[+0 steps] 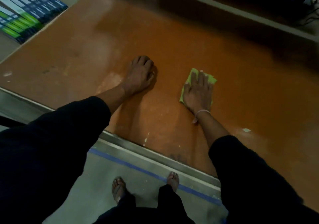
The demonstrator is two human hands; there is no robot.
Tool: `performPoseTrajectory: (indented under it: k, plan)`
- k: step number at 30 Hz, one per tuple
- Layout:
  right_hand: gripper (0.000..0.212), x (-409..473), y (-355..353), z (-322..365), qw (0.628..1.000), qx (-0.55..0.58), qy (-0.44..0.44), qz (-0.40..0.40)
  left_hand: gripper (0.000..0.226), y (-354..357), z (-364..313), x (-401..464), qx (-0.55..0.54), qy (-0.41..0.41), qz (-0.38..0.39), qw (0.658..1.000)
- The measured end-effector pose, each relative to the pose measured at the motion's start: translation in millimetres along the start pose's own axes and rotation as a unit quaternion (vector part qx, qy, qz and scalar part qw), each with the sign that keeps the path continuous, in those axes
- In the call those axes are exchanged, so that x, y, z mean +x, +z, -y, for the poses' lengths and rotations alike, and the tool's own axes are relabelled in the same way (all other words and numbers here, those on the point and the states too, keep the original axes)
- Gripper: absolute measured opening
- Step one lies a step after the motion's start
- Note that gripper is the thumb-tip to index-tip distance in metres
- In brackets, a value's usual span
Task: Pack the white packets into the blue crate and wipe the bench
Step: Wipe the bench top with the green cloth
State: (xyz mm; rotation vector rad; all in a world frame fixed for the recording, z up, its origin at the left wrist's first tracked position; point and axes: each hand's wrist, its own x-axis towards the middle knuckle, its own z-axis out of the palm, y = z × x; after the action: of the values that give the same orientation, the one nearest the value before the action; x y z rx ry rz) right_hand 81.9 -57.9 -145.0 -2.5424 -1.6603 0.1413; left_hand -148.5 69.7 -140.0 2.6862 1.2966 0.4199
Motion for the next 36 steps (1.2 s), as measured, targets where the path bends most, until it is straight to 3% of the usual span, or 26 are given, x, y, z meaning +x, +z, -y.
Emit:
performPoseTrajectory:
  k: [2, 6, 8, 13, 14, 17, 19, 22, 26, 28, 32, 34, 36]
  plan:
    - [0.066, -22, 3, 24, 1.000, 0.005, -0.020, -0.006, 0.041, -6, 18, -8, 0.014, -0.010, 0.006, 1.000]
    - [0.059, -75, 9, 42, 0.976, 0.004, -0.217, 0.011, 0.045, -9, 41, -26, 0.017, -0.010, 0.001, 1.000]
    - [0.059, -82, 9, 34, 0.980, -0.002, -0.200, 0.005, 0.045, -8, 42, -30, 0.015, -0.010, -0.007, 1.000]
    - [0.065, -98, 8, 36, 0.999, 0.004, 0.043, -0.026, 0.044, -4, 43, -30, 0.010, -0.015, -0.018, 1.000]
    - [0.065, -111, 8, 47, 0.999, 0.007, 0.033, -0.024, 0.044, -4, 44, -30, 0.011, -0.015, -0.023, 1.000]
    - [0.060, -163, 8, 75, 0.991, 0.011, -0.133, 0.008, 0.046, -6, 43, -30, 0.008, -0.013, -0.024, 1.000]
    - [0.059, -181, 5, 78, 0.981, 0.017, -0.190, 0.026, 0.046, -6, 44, -30, 0.009, -0.012, -0.025, 1.000]
    - [0.058, -174, 6, 68, 0.988, 0.016, -0.153, 0.008, 0.046, -7, 45, -30, 0.005, -0.010, -0.030, 0.999]
    - [0.060, -158, 14, 71, 0.999, 0.006, 0.036, -0.036, 0.044, -7, 44, -30, 0.010, -0.011, -0.031, 0.999]
    - [0.061, -163, 14, 82, 1.000, 0.000, -0.005, -0.027, 0.044, -9, 44, -29, 0.011, -0.017, -0.023, 1.000]
    - [0.060, -170, 2, 77, 0.972, 0.007, -0.231, 0.031, 0.043, -10, 42, -27, 0.013, -0.016, -0.024, 1.000]
    - [0.060, -147, 3, 55, 0.978, 0.007, -0.207, 0.020, 0.044, -11, 42, -27, 0.011, -0.016, -0.023, 1.000]
    - [0.061, -115, 5, 38, 0.995, 0.013, -0.098, -0.005, 0.045, -11, 42, -28, 0.007, -0.017, -0.020, 1.000]
